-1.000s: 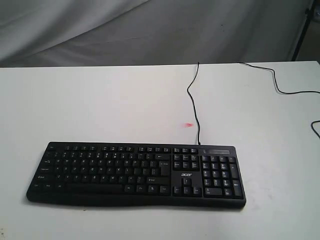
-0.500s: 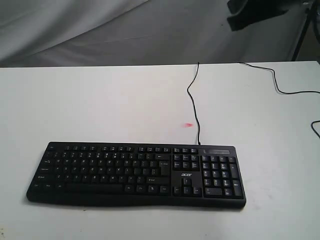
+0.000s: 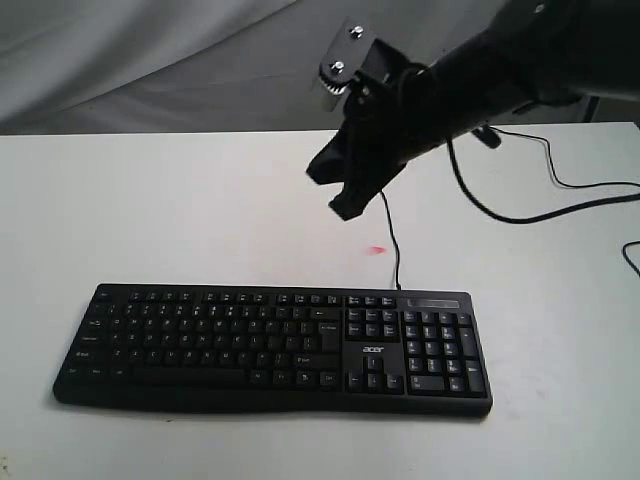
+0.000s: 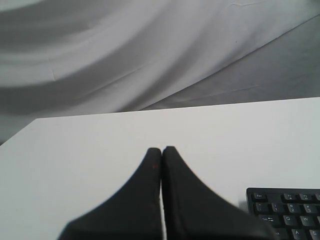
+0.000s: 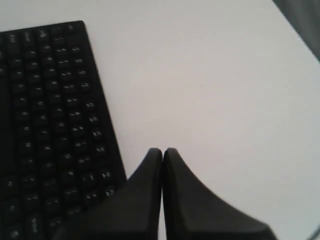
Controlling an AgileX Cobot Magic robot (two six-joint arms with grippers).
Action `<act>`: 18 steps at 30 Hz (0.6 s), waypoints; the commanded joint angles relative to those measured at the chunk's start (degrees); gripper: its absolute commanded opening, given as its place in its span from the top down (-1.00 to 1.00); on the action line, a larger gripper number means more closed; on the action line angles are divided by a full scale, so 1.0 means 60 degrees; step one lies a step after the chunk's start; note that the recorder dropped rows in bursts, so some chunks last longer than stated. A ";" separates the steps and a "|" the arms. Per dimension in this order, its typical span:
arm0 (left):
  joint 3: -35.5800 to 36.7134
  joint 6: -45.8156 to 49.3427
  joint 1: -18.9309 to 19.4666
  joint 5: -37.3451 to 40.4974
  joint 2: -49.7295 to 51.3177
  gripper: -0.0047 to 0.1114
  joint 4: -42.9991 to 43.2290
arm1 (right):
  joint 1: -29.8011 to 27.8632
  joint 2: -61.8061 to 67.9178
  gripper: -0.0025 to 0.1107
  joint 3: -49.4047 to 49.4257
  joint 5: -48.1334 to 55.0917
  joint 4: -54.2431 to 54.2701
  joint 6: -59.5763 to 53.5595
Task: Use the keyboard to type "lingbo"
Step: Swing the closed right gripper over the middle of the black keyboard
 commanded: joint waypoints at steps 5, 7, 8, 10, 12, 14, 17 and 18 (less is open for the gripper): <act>0.0049 -0.0026 -0.0036 -0.0036 0.0030 0.91 -0.0005 | 0.0694 0.0816 0.96 -0.0023 0.1311 0.1629 -0.1951; 0.0049 -0.0026 -0.0036 -0.0036 0.0030 0.91 -0.0005 | 0.0812 0.1081 0.96 -0.0023 0.1514 0.1903 -0.2412; 0.0049 -0.0026 -0.0036 -0.0036 0.0030 0.91 -0.0005 | 0.0833 0.1168 0.96 -0.0023 0.1581 0.2044 -0.2526; 0.0049 -0.0026 -0.0036 -0.0036 0.0030 0.91 -0.0005 | 0.0952 0.1409 0.96 -0.0023 0.1603 0.2224 -0.2716; 0.0049 -0.0026 -0.0036 -0.0036 0.0030 0.91 -0.0005 | 0.1021 0.1595 0.96 -0.0023 0.1603 0.2331 -0.3074; 0.0049 -0.0026 -0.0036 -0.0036 0.0030 0.91 -0.0005 | 0.1064 0.1750 0.96 -0.0023 0.1539 0.2352 -0.3359; 0.0049 -0.0026 -0.0036 -0.0036 0.0030 0.91 -0.0005 | 0.1064 0.1863 0.96 -0.0023 0.1539 0.2369 -0.3405; 0.0049 -0.0026 -0.0036 -0.0036 0.0030 0.91 -0.0005 | 0.1064 0.1890 0.96 -0.0023 0.1539 0.2369 -0.3405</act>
